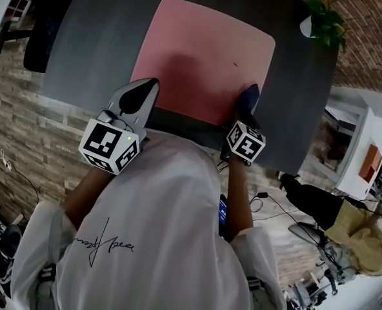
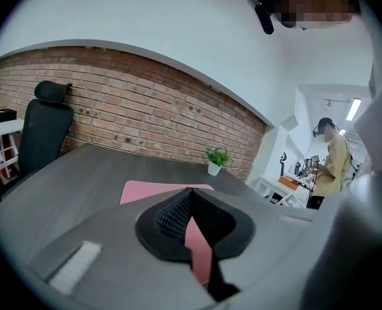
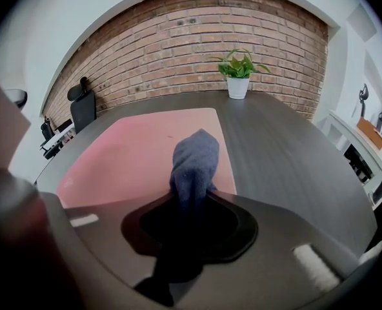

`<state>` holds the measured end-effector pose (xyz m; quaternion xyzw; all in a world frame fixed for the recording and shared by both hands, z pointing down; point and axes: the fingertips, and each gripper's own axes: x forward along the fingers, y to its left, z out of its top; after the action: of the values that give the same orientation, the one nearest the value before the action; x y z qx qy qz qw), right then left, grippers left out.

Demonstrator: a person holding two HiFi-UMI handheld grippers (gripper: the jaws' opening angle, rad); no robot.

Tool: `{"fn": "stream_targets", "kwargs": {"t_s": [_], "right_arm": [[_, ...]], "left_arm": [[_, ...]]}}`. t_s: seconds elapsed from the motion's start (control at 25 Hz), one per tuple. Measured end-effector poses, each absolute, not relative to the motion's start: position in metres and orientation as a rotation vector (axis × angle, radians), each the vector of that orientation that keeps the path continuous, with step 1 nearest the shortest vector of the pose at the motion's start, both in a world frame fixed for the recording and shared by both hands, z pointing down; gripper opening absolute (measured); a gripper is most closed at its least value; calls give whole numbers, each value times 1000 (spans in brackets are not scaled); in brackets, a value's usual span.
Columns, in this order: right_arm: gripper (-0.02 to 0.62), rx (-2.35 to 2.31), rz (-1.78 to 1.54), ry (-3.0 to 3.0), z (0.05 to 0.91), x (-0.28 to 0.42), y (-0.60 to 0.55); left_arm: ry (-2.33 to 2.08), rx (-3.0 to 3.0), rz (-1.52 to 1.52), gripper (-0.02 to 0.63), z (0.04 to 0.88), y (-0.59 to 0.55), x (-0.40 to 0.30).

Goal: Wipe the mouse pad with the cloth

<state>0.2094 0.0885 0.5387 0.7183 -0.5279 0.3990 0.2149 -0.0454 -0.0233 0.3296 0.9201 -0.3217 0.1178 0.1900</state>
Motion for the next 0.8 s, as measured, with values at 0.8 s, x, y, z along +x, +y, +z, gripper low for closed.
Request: {"fn": "stream_targets", "kwargs": {"t_s": [0.8], "right_arm": [[81, 1913, 1149, -1534, 542, 184, 82]], "left_arm": [[-853, 2589, 334, 2, 337, -21, -44]]}}
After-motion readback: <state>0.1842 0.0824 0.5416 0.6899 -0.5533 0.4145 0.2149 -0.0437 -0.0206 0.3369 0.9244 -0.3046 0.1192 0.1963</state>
